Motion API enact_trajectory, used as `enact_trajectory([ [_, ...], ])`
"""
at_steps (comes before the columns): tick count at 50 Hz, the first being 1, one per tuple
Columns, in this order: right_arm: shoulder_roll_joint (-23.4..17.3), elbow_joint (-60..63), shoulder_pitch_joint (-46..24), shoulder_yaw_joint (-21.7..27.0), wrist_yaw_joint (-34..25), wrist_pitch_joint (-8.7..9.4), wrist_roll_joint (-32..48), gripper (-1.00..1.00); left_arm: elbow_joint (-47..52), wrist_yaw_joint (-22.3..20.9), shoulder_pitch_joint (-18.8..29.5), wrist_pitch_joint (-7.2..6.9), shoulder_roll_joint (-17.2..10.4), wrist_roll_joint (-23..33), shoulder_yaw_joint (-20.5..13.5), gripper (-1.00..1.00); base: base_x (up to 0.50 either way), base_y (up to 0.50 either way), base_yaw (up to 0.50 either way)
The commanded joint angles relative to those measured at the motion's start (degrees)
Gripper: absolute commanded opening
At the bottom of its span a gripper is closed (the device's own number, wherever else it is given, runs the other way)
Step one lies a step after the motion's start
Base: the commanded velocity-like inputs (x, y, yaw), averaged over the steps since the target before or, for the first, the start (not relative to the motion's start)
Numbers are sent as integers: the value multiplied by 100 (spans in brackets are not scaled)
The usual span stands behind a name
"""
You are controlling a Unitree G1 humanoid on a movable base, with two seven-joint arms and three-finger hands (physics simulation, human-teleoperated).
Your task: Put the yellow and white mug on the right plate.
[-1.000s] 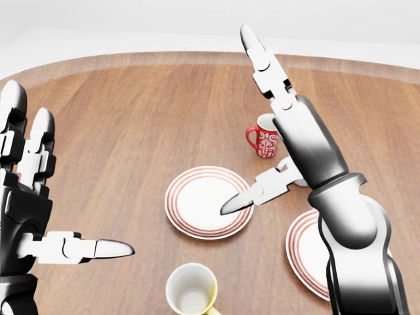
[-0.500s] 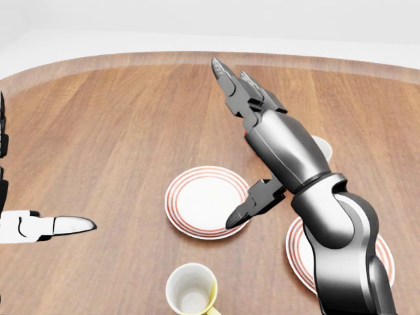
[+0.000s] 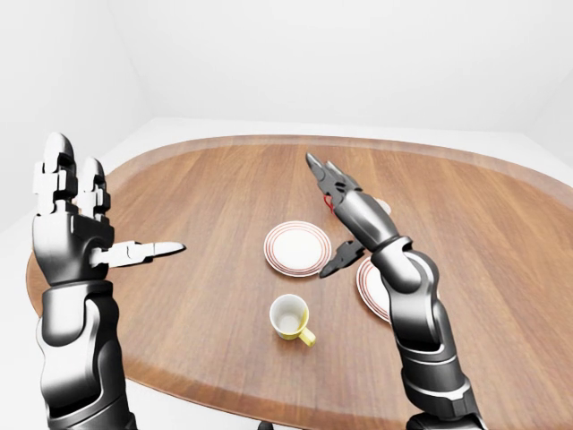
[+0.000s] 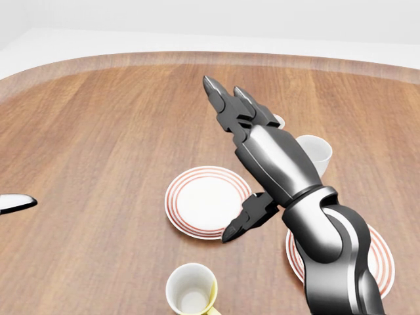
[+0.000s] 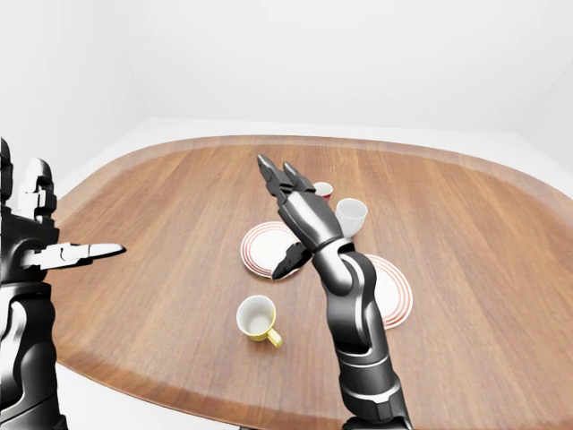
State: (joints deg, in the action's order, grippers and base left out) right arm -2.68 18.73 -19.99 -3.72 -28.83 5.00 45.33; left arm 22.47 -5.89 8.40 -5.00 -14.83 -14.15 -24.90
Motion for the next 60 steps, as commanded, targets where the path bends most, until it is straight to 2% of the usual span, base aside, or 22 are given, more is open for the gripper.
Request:
enact_trajectory([
  [1,134,33,180,-161,34,0,188,100,-467,64,47,0,-253,-157,-281,100,0,0,0],
  [23,429,-1000,114,-502,187,0,301,100,-756,121,-27,0,-314,-321,-411,100,0,0,0],
  [35,562,-1062,213,-701,135,0,513,100,-790,94,-27,0,-312,-279,-351,100,0,0,0],
  [60,696,-2067,476,-901,581,0,561,100,-726,79,-47,0,-295,-260,-343,100,0,0,0],
])
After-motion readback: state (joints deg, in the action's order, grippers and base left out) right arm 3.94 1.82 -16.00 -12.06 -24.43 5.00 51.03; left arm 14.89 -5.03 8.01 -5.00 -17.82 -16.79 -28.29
